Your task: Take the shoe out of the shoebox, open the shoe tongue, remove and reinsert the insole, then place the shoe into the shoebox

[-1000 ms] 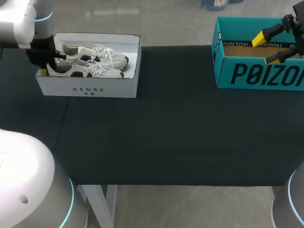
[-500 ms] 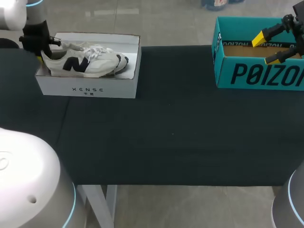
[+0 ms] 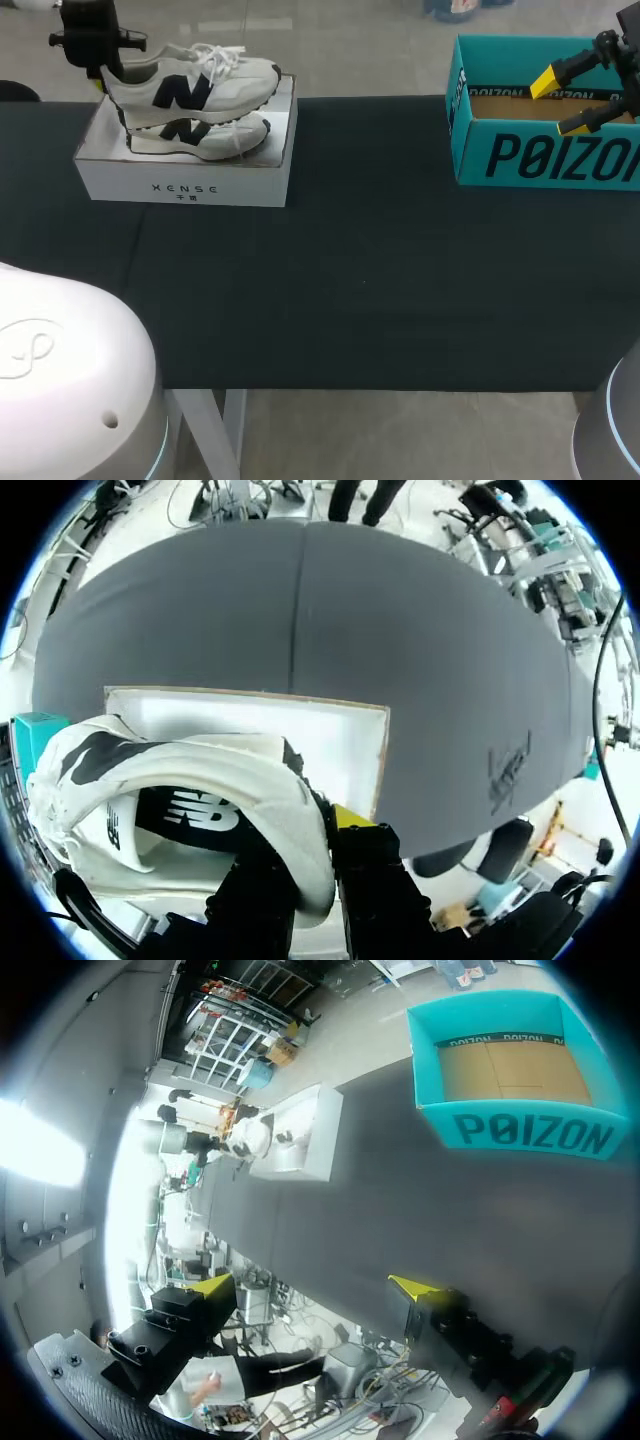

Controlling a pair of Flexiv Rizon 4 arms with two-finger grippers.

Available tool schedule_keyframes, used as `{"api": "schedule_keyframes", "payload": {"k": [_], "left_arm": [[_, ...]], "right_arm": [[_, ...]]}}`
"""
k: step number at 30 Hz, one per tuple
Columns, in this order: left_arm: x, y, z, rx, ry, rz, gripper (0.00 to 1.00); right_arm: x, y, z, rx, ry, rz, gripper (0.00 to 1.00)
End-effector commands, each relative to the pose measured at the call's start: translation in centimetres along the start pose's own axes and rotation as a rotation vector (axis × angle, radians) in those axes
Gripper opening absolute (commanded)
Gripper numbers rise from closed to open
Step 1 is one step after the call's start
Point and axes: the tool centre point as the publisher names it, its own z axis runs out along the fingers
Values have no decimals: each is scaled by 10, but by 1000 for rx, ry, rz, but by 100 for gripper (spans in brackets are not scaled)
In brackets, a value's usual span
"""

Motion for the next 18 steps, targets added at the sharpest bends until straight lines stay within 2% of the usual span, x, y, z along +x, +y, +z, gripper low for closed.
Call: {"api": "schedule_keyframes", "payload": {"k": [1,9,18], "left_arm": [[-10,-29,-34,-59,25,2,0],[-35,-69,-44,-44,28,-40,0],[-91,-121,-43,-31,4,18,0]], "right_arm": [[-1,2,0,3,-2,0,100],[-1,2,0,3,-2,0,100],[-1,2,0,3,-2,0,100]]}}
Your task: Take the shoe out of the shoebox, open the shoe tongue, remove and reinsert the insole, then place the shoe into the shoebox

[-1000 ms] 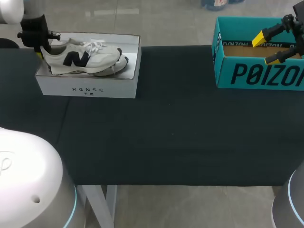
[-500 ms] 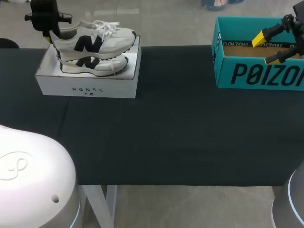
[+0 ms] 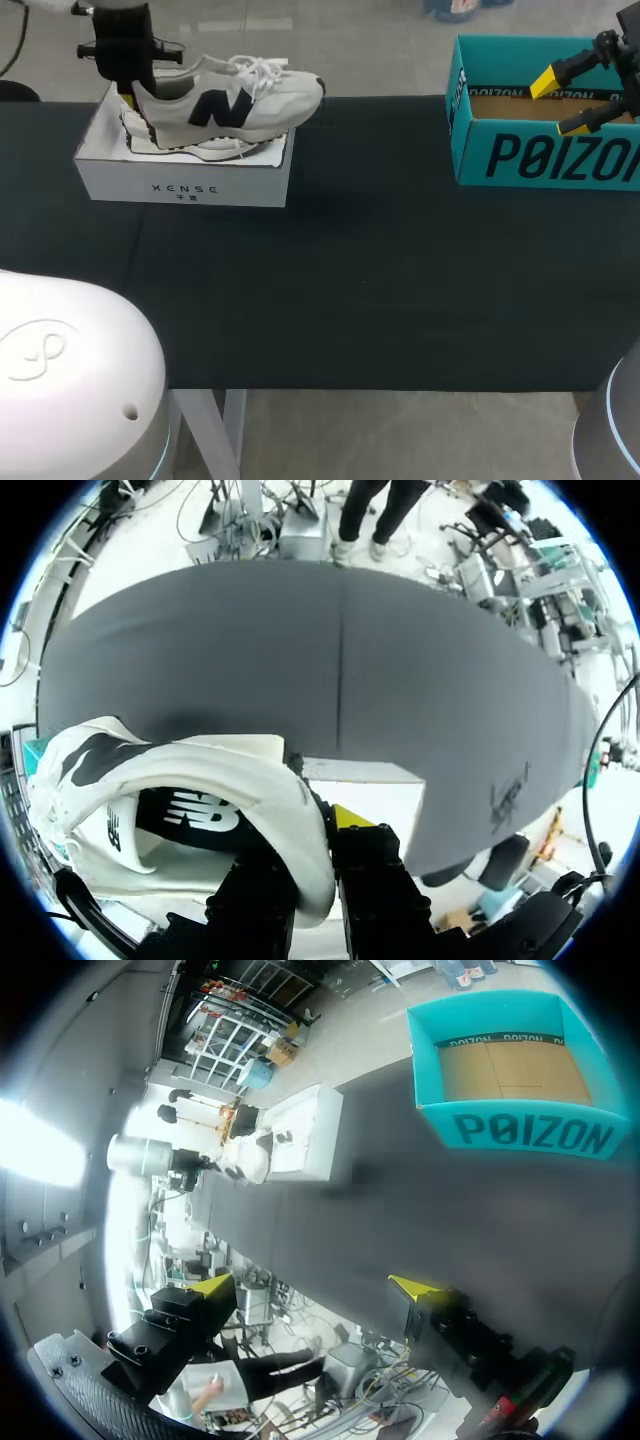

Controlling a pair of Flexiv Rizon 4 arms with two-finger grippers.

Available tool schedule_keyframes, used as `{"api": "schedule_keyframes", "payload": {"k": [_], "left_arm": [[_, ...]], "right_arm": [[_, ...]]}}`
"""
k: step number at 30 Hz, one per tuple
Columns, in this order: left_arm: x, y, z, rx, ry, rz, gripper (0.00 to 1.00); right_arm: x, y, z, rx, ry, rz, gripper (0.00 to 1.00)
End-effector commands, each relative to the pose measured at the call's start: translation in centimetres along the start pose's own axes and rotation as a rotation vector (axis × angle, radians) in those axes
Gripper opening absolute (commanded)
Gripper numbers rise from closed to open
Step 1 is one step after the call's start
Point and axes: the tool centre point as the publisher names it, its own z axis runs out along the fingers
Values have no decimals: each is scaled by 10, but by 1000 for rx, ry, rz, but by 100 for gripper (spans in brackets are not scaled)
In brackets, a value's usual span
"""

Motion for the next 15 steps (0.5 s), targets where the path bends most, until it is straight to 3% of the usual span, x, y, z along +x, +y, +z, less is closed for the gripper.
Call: {"api": "schedule_keyframes", "payload": {"k": [1,5,15], "left_arm": [[-24,-35,-1,-62,4,23,0],[-47,-52,-6,-47,-38,87,0],[-47,-52,-6,-47,-38,87,0]], "right_arm": [[-1,2,0,3,-2,0,100],[-1,2,0,3,-2,0,100],[-1,2,0,3,-2,0,100]]}}
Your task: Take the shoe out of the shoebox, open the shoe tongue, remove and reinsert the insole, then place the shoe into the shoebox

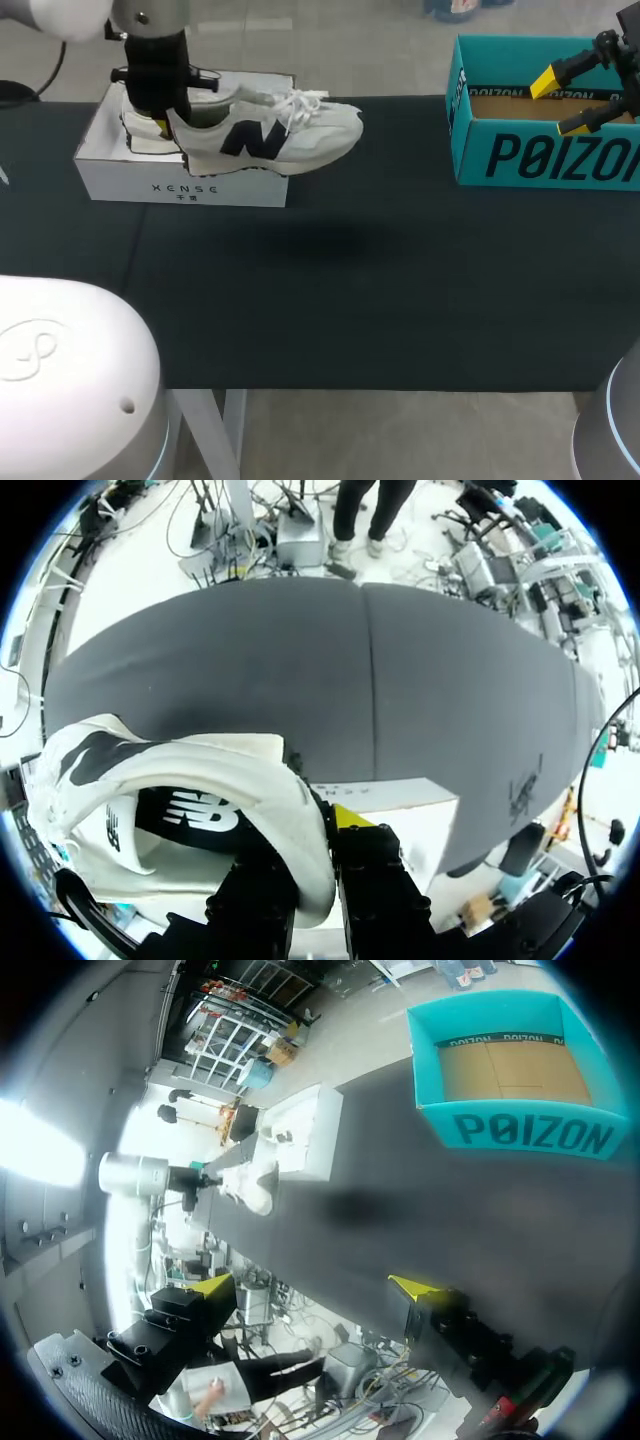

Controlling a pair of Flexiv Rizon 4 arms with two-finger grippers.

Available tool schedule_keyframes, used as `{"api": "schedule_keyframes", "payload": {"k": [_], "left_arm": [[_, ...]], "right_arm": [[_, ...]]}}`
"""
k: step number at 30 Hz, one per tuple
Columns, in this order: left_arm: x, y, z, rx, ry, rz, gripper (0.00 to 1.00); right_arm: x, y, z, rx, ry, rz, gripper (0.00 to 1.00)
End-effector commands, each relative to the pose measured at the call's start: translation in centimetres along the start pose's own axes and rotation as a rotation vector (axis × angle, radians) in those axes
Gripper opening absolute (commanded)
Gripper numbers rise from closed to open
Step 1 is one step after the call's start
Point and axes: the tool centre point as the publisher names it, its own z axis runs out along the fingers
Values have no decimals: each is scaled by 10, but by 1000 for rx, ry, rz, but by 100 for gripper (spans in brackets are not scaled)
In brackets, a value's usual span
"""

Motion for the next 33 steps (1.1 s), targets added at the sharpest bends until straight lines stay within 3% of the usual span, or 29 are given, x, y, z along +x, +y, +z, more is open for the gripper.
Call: {"api": "schedule_keyframes", "payload": {"k": [1,6,8,12,20,28,33], "left_arm": [[2,-4,-1,-22,-3,1,0],[2,-4,-1,-22,-3,1,0],[2,-13,-3,-48,1,-24,0],[-14,-33,-1,-55,58,-88,0],[-49,-58,6,-71,53,-166,0],[-111,-73,36,-4,-6,-117,0],[-149,-74,58,25,43,-59,0]], "right_arm": [[-1,2,0,3,-2,0,100],[-1,2,0,3,-2,0,100],[-1,2,0,3,-2,0,100],[-1,2,0,3,-2,0,100],[-1,2,0,3,-2,0,100],[-1,2,0,3,-2,0,100],[-1,2,0,3,-2,0,100]]}}
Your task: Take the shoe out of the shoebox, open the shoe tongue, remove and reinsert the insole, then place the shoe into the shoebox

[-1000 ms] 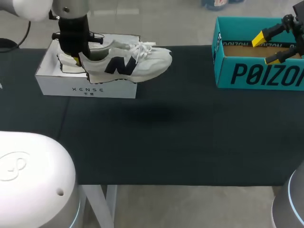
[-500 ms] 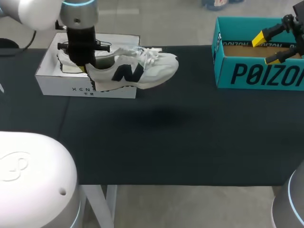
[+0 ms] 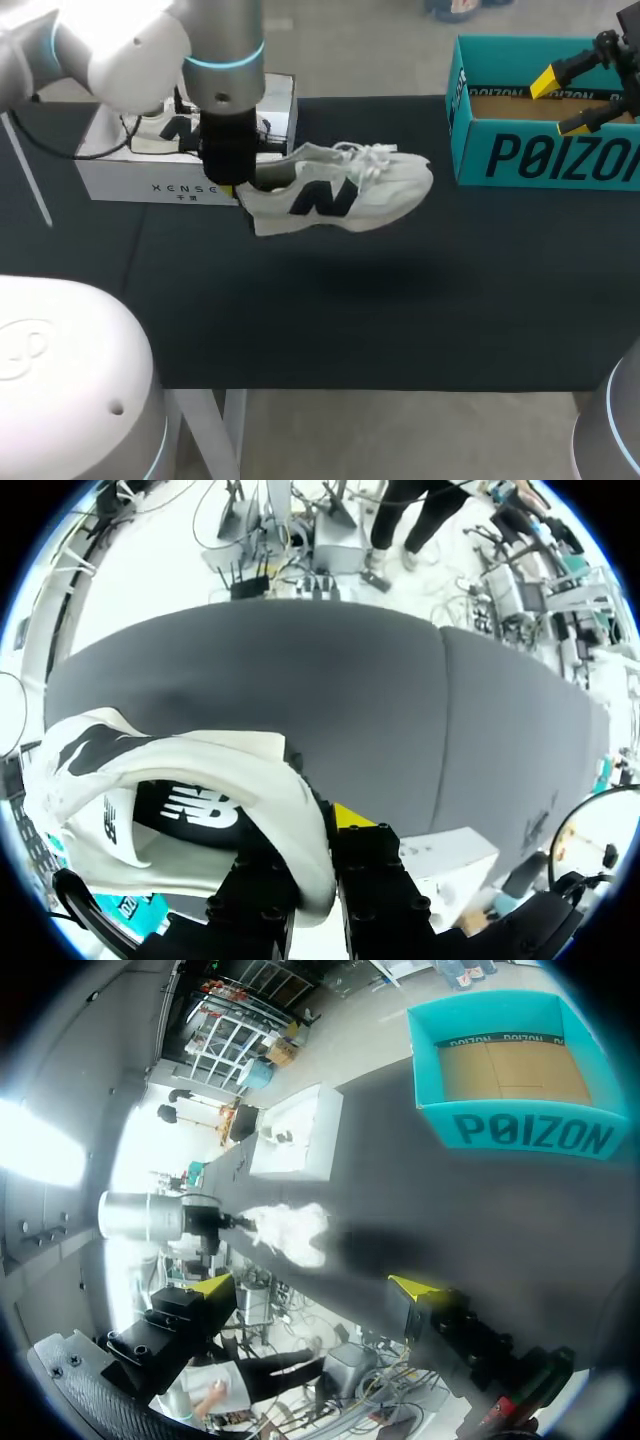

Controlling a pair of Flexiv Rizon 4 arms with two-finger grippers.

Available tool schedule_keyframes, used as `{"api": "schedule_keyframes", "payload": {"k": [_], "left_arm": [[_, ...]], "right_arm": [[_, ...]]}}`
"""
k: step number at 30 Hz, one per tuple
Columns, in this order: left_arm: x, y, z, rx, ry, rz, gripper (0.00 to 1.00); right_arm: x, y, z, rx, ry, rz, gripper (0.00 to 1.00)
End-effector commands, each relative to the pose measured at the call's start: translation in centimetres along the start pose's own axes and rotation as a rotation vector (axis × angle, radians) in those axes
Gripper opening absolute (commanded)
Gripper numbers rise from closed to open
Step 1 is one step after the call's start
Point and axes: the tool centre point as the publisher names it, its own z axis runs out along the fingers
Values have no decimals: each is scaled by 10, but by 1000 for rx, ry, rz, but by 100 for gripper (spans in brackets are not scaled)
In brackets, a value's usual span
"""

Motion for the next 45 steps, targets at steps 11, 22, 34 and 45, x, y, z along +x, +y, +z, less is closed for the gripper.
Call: {"api": "schedule_keyframes", "payload": {"k": [11,22,34,45], "left_arm": [[-59,11,49,53,155,53,0],[-55,-6,74,44,193,107,0],[-56,-8,98,-4,209,103,0],[-56,-7,104,13,170,54,12]], "right_arm": [[-1,2,0,3,-2,0,100],[-1,2,0,3,-2,0,100],[-1,2,0,3,-2,0,100],[-1,2,0,3,-2,0,100]]}}
